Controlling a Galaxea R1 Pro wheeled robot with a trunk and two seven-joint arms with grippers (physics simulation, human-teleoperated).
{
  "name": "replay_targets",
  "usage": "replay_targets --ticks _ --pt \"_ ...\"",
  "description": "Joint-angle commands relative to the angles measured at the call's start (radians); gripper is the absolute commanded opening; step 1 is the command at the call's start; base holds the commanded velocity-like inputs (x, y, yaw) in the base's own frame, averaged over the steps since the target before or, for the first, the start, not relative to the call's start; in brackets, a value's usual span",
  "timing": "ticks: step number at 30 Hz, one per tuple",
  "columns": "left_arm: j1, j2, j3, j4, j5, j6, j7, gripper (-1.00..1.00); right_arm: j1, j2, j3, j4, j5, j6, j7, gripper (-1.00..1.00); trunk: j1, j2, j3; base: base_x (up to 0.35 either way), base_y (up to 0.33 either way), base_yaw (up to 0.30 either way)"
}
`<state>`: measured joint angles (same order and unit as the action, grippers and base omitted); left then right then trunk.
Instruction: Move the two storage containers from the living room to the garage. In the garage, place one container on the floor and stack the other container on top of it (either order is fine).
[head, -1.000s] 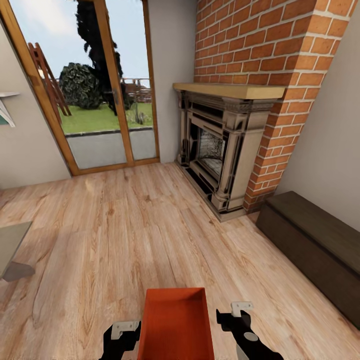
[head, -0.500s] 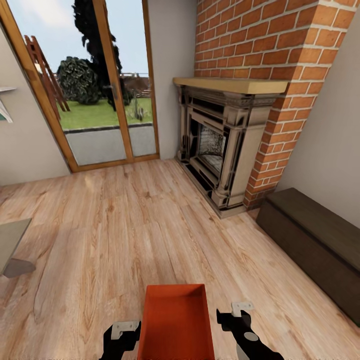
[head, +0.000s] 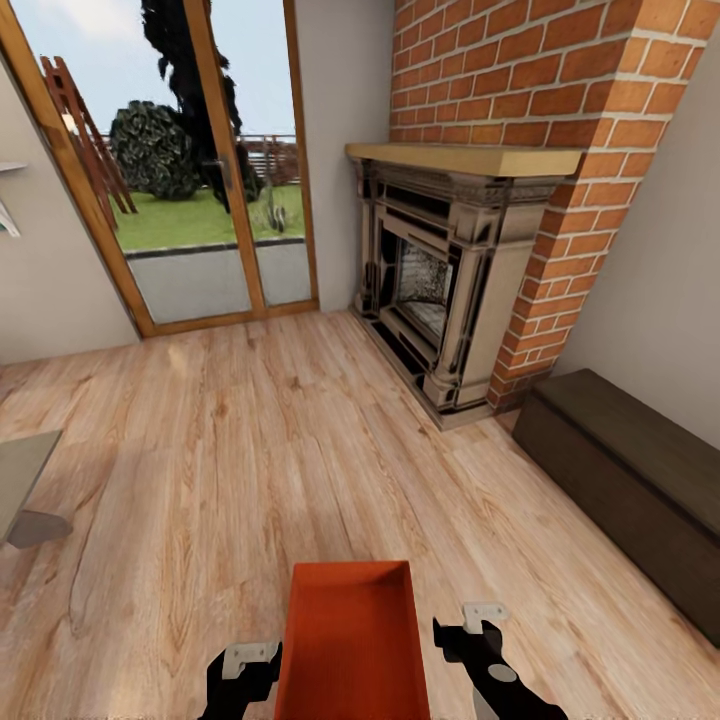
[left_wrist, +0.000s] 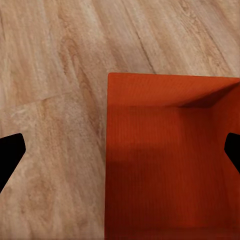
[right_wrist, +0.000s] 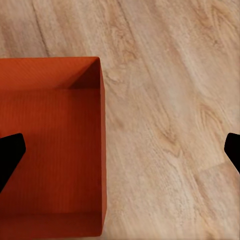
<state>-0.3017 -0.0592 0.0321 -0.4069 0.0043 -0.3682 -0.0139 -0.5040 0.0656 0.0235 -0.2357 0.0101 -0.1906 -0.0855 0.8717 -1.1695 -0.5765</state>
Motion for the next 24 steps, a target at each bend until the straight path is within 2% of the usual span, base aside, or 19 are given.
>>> replay_targets --ticks 1,24 --pt "-0.001 -0.001 0.003 0.001 0.0 -0.003 -0.001 1.0 -0.001 0.0 0.003 0.001 0.001 -0.003 -0.005 1.0 0.0 -0.001 -0.002 0.0 0.0 0.0" --pt "-0.001 -0.001 0.003 0.002 0.0 -0.003 -0.001 1.0 -0.001 -0.013 0.003 0.001 0.001 -0.003 -0.005 1.0 0.0 -0.001 -0.039 0.0 0.0 0.0"
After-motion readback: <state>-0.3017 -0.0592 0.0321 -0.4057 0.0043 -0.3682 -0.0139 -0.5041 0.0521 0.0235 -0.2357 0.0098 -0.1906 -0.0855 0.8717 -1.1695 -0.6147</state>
